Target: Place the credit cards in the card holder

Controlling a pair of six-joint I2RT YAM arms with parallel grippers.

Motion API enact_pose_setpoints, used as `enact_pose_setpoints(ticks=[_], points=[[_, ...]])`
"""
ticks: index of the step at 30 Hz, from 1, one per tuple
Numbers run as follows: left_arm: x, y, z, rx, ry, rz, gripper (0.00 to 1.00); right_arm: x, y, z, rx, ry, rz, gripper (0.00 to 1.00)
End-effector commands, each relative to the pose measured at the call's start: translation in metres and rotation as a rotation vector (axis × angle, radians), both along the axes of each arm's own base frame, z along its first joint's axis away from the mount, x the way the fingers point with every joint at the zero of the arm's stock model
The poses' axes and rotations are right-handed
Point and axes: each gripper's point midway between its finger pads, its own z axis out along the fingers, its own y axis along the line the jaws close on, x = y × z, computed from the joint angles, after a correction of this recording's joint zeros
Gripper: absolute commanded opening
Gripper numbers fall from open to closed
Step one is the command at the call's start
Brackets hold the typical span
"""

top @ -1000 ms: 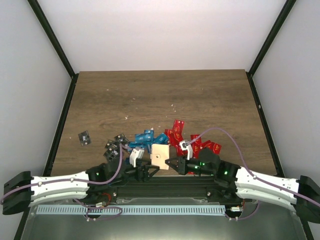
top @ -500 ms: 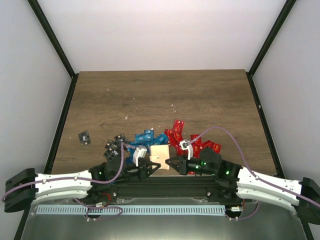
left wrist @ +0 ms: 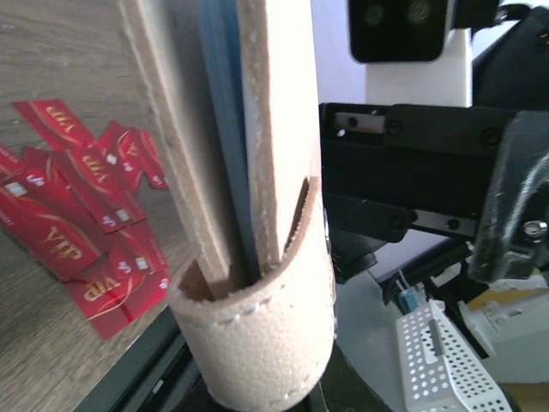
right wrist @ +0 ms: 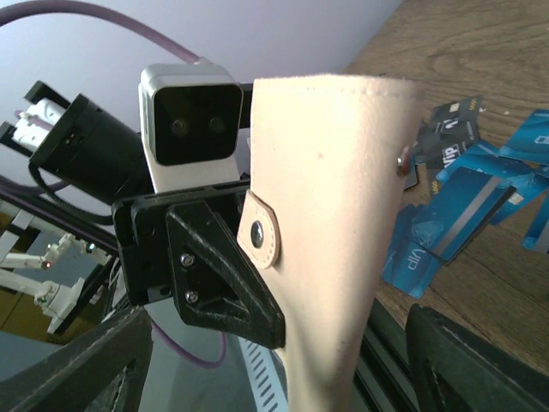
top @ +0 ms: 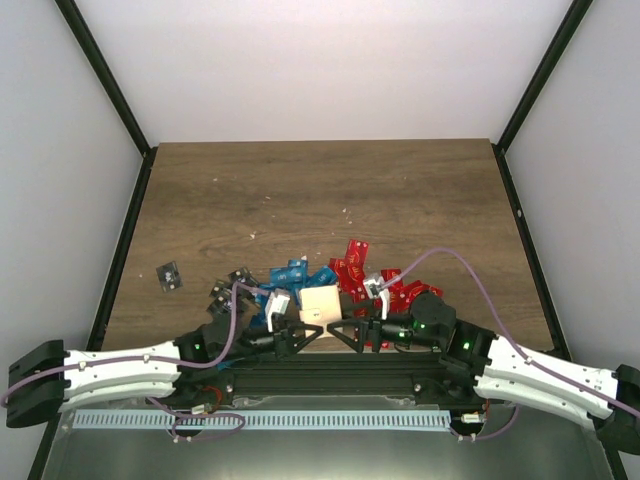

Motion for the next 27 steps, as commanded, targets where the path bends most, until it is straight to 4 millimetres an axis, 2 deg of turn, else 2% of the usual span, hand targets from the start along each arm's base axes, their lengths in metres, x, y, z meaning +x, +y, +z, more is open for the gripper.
enact_pose_setpoints(ticks=[1,4,9,13,16,17,18,20,21,22,24,27], points=[[-0.009,-0.002,0.034,-0.115,-0.037,-0.051,0.04,-0.012,0.002,0.028,0.059,-0.056,0.071,0.8],[-0.014,-0.002,0.041,-0.148,-0.047,-0.082,0.04,-0.013,0.002,0.025,0.057,-0.047,0.074,0.72],[-0.019,-0.003,0.042,-0.158,-0.047,-0.108,0.04,-0.016,0.004,0.025,0.075,-0.051,0.095,0.5],[-0.02,-0.004,0.04,-0.152,-0.046,-0.116,0.04,-0.022,0.006,0.031,0.101,-0.064,0.138,0.27],[-0.019,-0.004,0.038,-0.143,-0.044,-0.112,0.04,-0.019,0.007,0.027,0.082,-0.054,0.122,0.08],[-0.017,-0.004,0.037,-0.13,-0.041,-0.102,0.08,-0.014,0.007,0.025,0.065,-0.047,0.094,0.02],[-0.014,-0.003,0.034,-0.109,-0.037,-0.08,0.18,-0.01,0.006,0.021,0.046,-0.04,0.071,0.01],[0.002,0.001,0.028,-0.04,-0.031,0.014,0.48,-0.001,0.004,0.014,0.005,-0.029,0.017,0.01],[0.011,0.005,0.023,0.003,-0.026,0.068,0.58,0.004,0.002,0.011,-0.017,-0.023,-0.013,0.01],[0.018,0.009,0.022,0.037,-0.027,0.119,0.64,0.008,-0.001,0.007,-0.045,-0.016,-0.045,0.01],[0.031,0.02,0.022,0.097,-0.035,0.208,0.69,0.018,-0.007,-0.002,-0.105,0.006,-0.111,0.01],[0.042,0.027,0.021,0.175,-0.053,0.278,0.72,0.026,-0.013,-0.014,-0.166,0.033,-0.168,0.01]])
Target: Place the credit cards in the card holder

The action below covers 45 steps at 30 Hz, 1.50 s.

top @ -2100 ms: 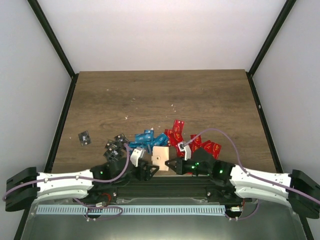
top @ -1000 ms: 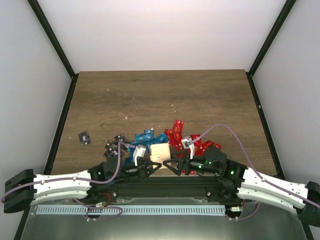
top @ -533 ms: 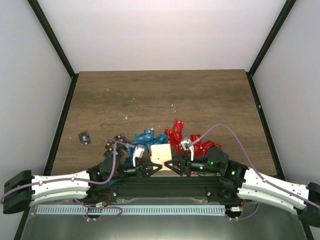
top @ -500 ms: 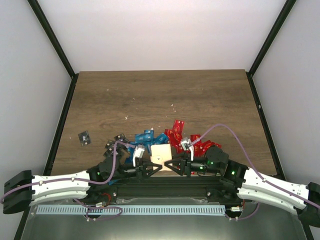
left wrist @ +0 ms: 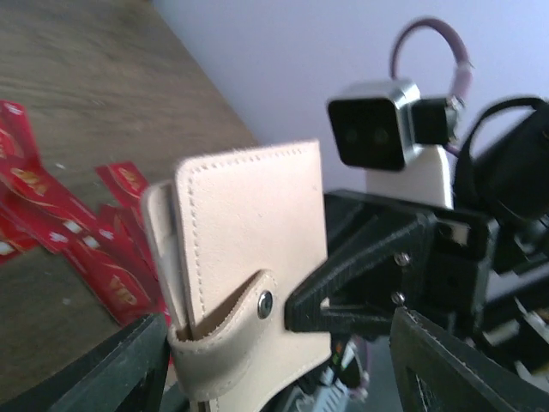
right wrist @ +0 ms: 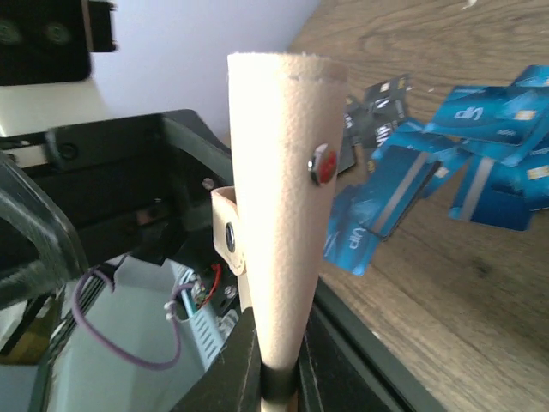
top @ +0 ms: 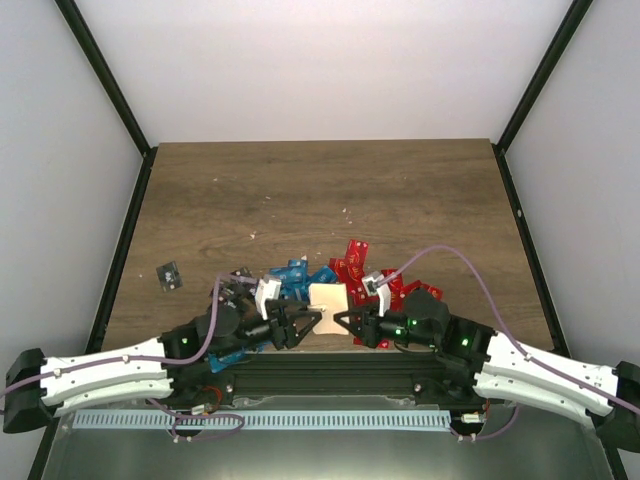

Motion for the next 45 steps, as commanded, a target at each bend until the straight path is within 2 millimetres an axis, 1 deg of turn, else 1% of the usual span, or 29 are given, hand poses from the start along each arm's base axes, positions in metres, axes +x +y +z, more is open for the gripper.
enact_pose_setpoints(ticks=[1,4,7,9,10,11,13,16,18,22,24,28,34,40,42,45], points=[[0.026,0.017,-0.011,0.172,-0.029,0.171,0.72,0.017,-0.009,0.001,-0.073,0.013,-0.117,0.01],[0.034,0.014,-0.014,0.273,-0.058,0.229,0.7,0.017,-0.008,-0.005,-0.105,0.041,-0.116,0.01],[0.039,0.01,-0.021,0.412,-0.097,0.306,0.68,0.022,-0.01,-0.014,-0.163,0.074,-0.154,0.01],[0.04,0.006,-0.024,0.481,-0.124,0.338,0.66,0.025,-0.011,-0.019,-0.195,0.088,-0.172,0.01],[0.04,0.002,-0.029,0.523,-0.135,0.345,0.65,0.024,-0.011,-0.02,-0.2,0.09,-0.17,0.01],[0.039,-0.002,-0.028,0.537,-0.142,0.348,0.63,0.024,-0.01,-0.02,-0.2,0.093,-0.166,0.01],[0.038,-0.007,-0.035,0.583,-0.153,0.356,0.59,0.022,-0.008,-0.019,-0.191,0.099,-0.153,0.01],[0.041,-0.008,-0.045,0.632,-0.147,0.387,0.54,0.019,-0.007,-0.014,-0.165,0.099,-0.138,0.01],[0.043,-0.008,-0.048,0.641,-0.143,0.403,0.54,0.016,-0.007,-0.011,-0.15,0.099,-0.125,0.01],[0.043,-0.015,-0.049,0.643,-0.148,0.398,0.54,0.012,-0.005,-0.005,-0.128,0.097,-0.099,0.01],[0.043,-0.017,-0.051,0.65,-0.15,0.395,0.56,0.011,-0.005,-0.005,-0.124,0.095,-0.094,0.01],[0.04,-0.023,-0.055,0.649,-0.149,0.366,0.65,0.01,-0.004,-0.005,-0.122,0.096,-0.085,0.01],[0.039,-0.027,-0.058,0.652,-0.153,0.346,0.7,0.009,-0.002,-0.007,-0.121,0.1,-0.077,0.01],[0.033,-0.034,-0.056,0.616,-0.154,0.297,0.78,0.01,-0.001,-0.011,-0.128,0.103,-0.076,0.01],[0.032,-0.033,-0.056,0.61,-0.153,0.294,0.82,0.009,-0.002,-0.013,-0.131,0.106,-0.076,0.01],[0.031,-0.032,-0.057,0.61,-0.155,0.286,0.83,0.009,-0.002,-0.012,-0.128,0.106,-0.076,0.01]])
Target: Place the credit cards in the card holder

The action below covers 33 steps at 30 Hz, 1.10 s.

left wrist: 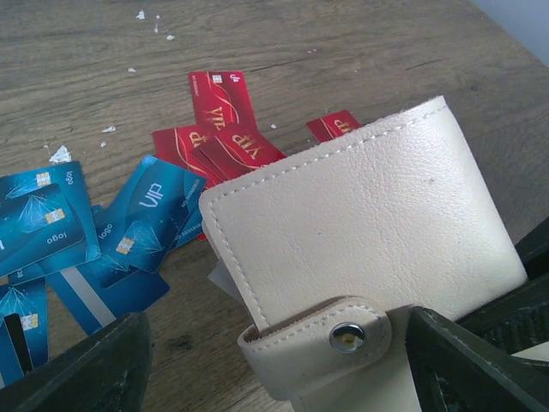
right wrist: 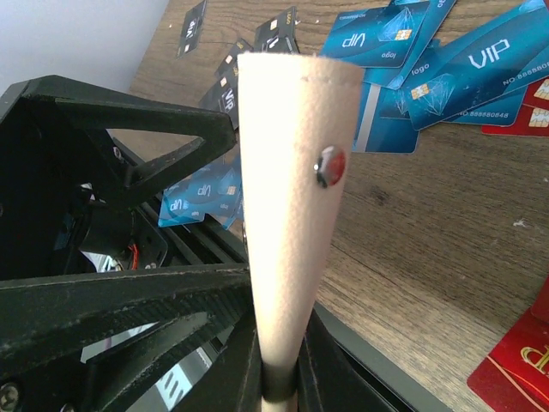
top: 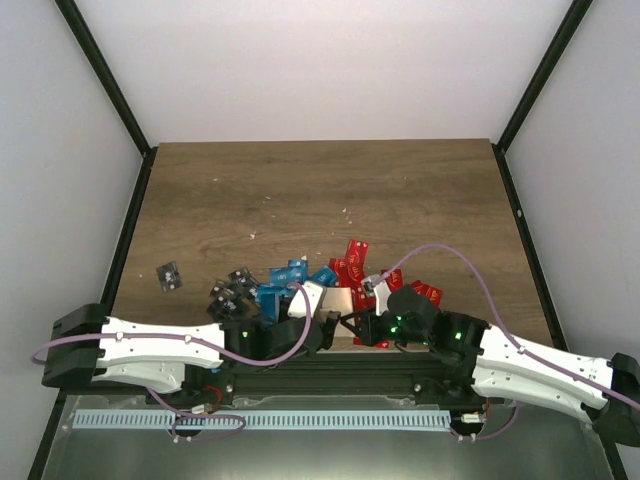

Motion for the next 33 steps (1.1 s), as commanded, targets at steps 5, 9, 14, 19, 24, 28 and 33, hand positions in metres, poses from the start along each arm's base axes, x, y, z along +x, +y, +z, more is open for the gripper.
enact_pose_setpoints(ticks=[5,9,14,19,24,28,33], points=[[0.003,0.006,-0.008,0.034,-0.001,0.045,0.76,-0.008,0.012,0.038,0.132,-0.027,0.056,0.01],[0.011,0.019,-0.018,0.106,-0.01,0.129,0.73,-0.012,0.011,0.043,0.153,-0.03,0.076,0.01],[0.018,0.032,-0.024,0.19,-0.014,0.229,0.73,-0.012,0.01,0.044,0.151,-0.029,0.071,0.01],[0.023,0.045,-0.029,0.262,-0.032,0.304,0.73,-0.012,0.008,0.044,0.151,-0.028,0.071,0.01],[0.032,0.067,-0.036,0.303,-0.014,0.375,0.73,-0.011,0.005,0.046,0.148,-0.034,0.058,0.01],[0.034,0.08,-0.029,0.27,-0.008,0.404,0.72,-0.004,-0.002,0.042,0.117,-0.039,0.005,0.01],[0.025,0.06,-0.011,0.091,0.037,0.287,0.67,0.008,-0.009,0.029,0.054,-0.036,-0.074,0.01]])
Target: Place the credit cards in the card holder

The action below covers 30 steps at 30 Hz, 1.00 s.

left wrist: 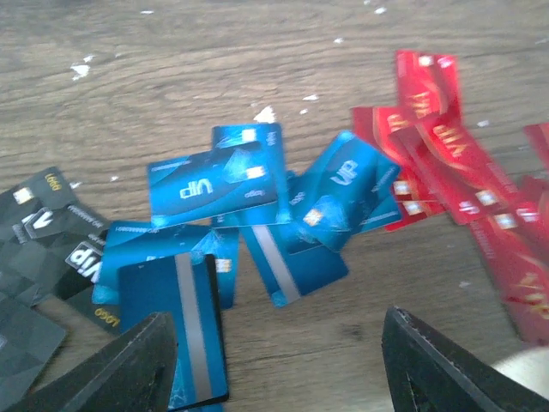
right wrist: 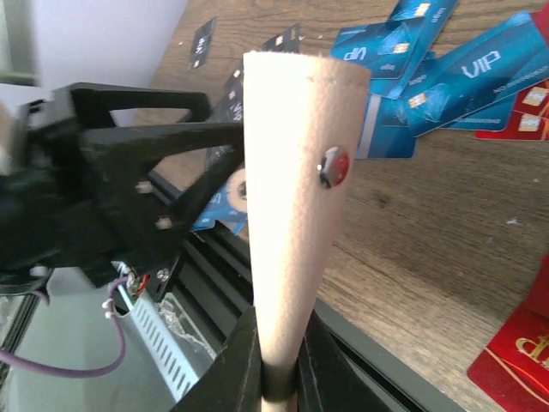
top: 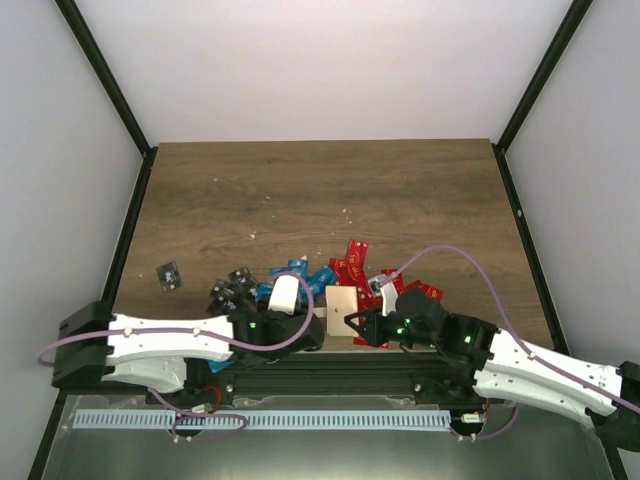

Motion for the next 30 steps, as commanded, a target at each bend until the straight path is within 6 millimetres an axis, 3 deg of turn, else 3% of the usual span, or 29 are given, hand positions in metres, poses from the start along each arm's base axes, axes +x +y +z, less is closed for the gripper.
enact_pose_setpoints(ticks=[1,4,8,14,27,30], points=[[-0.009,-0.021,0.021,-0.198,0.003,-0.128,0.67,0.012,-0.001,0.016,0.005,-0.03,-0.064,0.01],[-0.023,-0.039,0.038,-0.379,0.002,-0.277,0.68,0.012,0.001,0.018,0.013,-0.04,-0.055,0.01],[-0.036,-0.042,0.059,-0.532,-0.012,-0.374,0.76,0.01,0.004,0.029,0.055,-0.078,-0.028,0.01],[-0.048,-0.048,0.064,-0.589,-0.004,-0.463,0.79,0.0,0.012,0.048,0.137,-0.107,0.047,0.01],[-0.04,-0.039,0.068,-0.622,-0.044,-0.414,0.47,-0.018,0.014,0.078,0.261,-0.155,0.15,0.01],[-0.043,-0.037,0.077,-0.661,-0.055,-0.431,0.41,-0.021,0.015,0.081,0.278,-0.157,0.169,0.01]])
